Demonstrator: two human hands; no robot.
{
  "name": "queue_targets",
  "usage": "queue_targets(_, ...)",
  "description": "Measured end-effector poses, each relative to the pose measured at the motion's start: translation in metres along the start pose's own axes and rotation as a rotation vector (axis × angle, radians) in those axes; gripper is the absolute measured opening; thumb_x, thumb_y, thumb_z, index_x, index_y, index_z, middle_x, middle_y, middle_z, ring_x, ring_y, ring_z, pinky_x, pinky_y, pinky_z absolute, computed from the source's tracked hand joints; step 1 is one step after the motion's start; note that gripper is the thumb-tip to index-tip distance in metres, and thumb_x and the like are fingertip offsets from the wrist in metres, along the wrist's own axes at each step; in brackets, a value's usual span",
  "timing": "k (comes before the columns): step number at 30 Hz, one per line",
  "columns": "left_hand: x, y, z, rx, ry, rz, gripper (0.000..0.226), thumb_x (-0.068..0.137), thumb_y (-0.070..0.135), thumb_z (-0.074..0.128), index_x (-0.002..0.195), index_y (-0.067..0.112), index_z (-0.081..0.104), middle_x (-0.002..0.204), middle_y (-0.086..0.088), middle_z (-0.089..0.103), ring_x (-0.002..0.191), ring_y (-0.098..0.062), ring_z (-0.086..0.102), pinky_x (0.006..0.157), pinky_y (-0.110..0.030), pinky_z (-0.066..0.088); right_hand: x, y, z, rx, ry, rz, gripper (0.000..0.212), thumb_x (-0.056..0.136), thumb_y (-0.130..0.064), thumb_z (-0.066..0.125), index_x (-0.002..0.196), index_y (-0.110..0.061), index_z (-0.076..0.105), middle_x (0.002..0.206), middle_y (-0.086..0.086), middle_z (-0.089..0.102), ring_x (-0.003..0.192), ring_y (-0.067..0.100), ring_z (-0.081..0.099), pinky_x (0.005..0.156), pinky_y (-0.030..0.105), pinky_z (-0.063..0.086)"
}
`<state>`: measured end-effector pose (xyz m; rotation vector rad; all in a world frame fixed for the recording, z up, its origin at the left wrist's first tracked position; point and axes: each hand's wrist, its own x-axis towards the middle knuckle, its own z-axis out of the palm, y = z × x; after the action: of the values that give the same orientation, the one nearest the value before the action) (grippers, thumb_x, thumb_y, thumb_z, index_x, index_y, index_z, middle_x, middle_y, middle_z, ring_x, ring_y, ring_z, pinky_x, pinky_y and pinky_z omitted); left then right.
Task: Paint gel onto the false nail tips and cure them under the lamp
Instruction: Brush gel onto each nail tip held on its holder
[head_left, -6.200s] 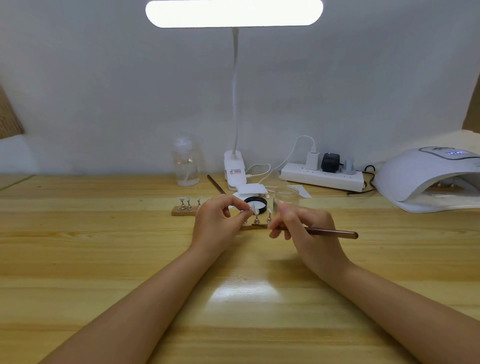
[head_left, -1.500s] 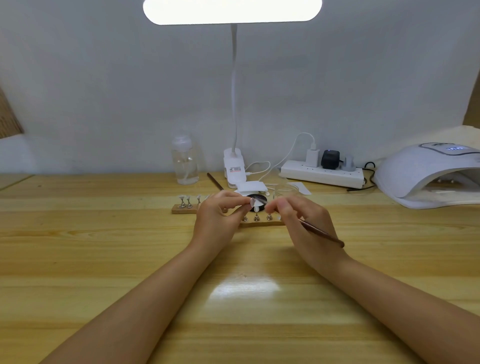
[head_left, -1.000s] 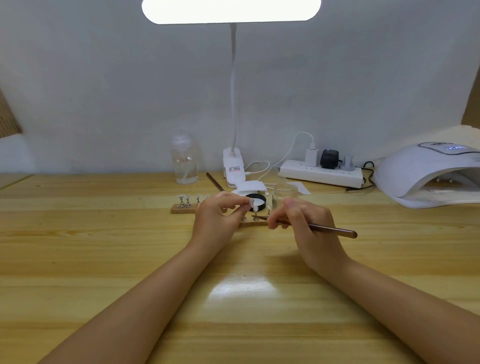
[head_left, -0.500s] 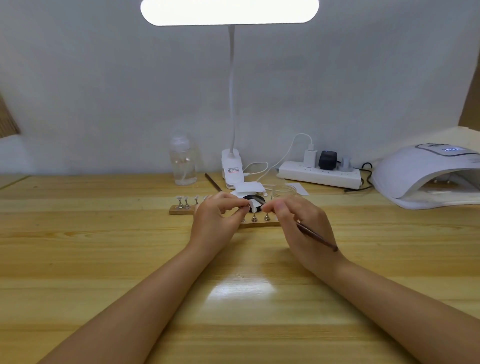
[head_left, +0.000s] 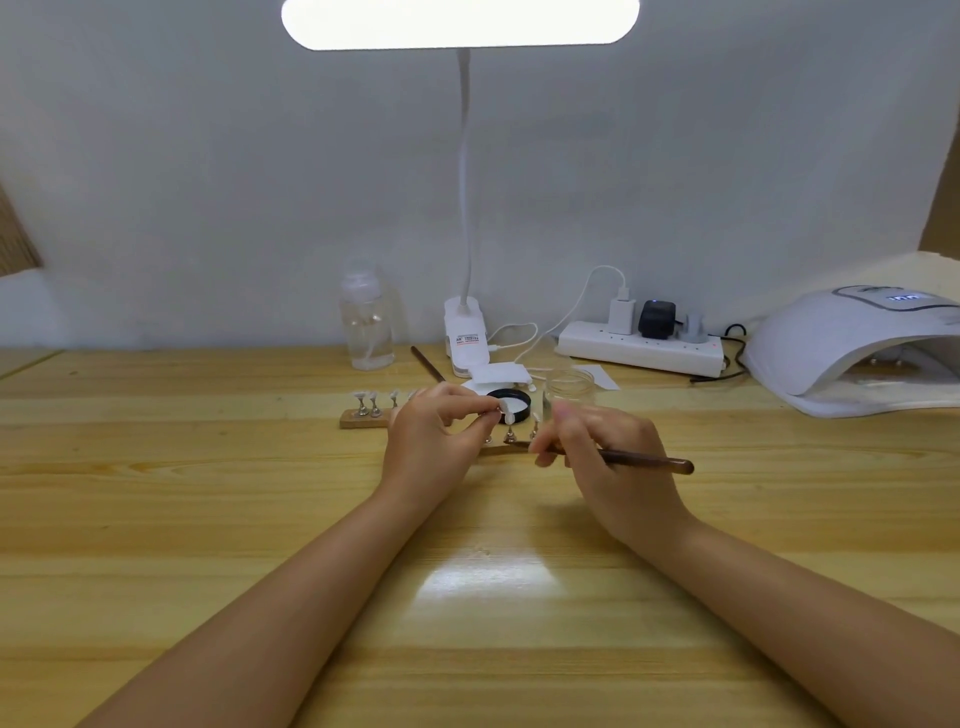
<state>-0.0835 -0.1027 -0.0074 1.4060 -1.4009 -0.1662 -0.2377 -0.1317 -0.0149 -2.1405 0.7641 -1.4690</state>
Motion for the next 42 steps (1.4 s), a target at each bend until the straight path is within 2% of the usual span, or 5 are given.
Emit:
queue_targets(16, -0.0004, 0.0002, -0.0002, -0.013, 0.005, 0.019, 0.016, 0.078, 0.009, 0.070, 0.088, 0.021, 0.073, 0.077, 0.017, 0.060, 0.091, -0.021, 0.058, 0.091, -0.054, 0.039, 0.0021, -0.0011, -0.0001, -0.063, -0.004, -0.057, 0.042, 0.088, -0.040, 0.034, 0.078, -0.019, 0.069, 0.077, -0.009, 0.067, 0.079, 0.003, 0.059, 0.071, 0.019, 0.046)
queue_targets(20, -0.0002, -0.0013, -0.0004, -0.006, 0.002, 0.023, 0.014, 0.078, 0.009, 0.070, 0.087, 0.020, 0.074, 0.077, 0.021, 0.059, 0.092, -0.020, 0.057, 0.091, -0.055, 0.038, -0.0001, 0.0002, -0.0002, 0.049, -0.020, -0.003, 0.052, 0.088, -0.044, 0.033, 0.066, -0.015, 0.070, 0.062, -0.008, 0.066, 0.064, 0.005, 0.062, 0.065, 0.029, 0.049)
queue_targets(25, -0.0007, -0.0008, -0.0009, -0.021, 0.006, 0.028, 0.022, 0.077, 0.010, 0.071, 0.085, 0.030, 0.069, 0.075, 0.021, 0.060, 0.089, -0.019, 0.056, 0.090, -0.054, 0.039, 0.0018, -0.0030, -0.0012, -0.009, 0.006, -0.056, 0.040, 0.088, -0.040, 0.033, 0.078, -0.022, 0.067, 0.076, -0.020, 0.062, 0.074, -0.002, 0.059, 0.064, 0.013, 0.044)
queue_targets(33, 0.0001, -0.0063, 0.0006, -0.071, 0.001, 0.018, 0.022, 0.074, 0.009, 0.074, 0.086, 0.027, 0.070, 0.078, 0.007, 0.069, 0.084, -0.016, 0.061, 0.076, -0.030, 0.047, 0.0011, -0.0025, -0.0012, 0.028, 0.006, -0.071, 0.039, 0.089, -0.039, 0.032, 0.076, -0.025, 0.066, 0.073, -0.020, 0.062, 0.068, -0.005, 0.059, 0.061, 0.008, 0.040)
queue_targets(42, 0.0006, -0.0065, -0.0003, -0.094, -0.008, -0.014, 0.019, 0.072, 0.013, 0.075, 0.081, 0.028, 0.071, 0.072, 0.010, 0.068, 0.080, -0.019, 0.061, 0.076, -0.031, 0.048, -0.0003, -0.0039, -0.0016, 0.085, -0.010, -0.053, 0.039, 0.089, -0.040, 0.031, 0.072, -0.028, 0.064, 0.068, -0.019, 0.062, 0.063, -0.008, 0.058, 0.060, 0.006, 0.039)
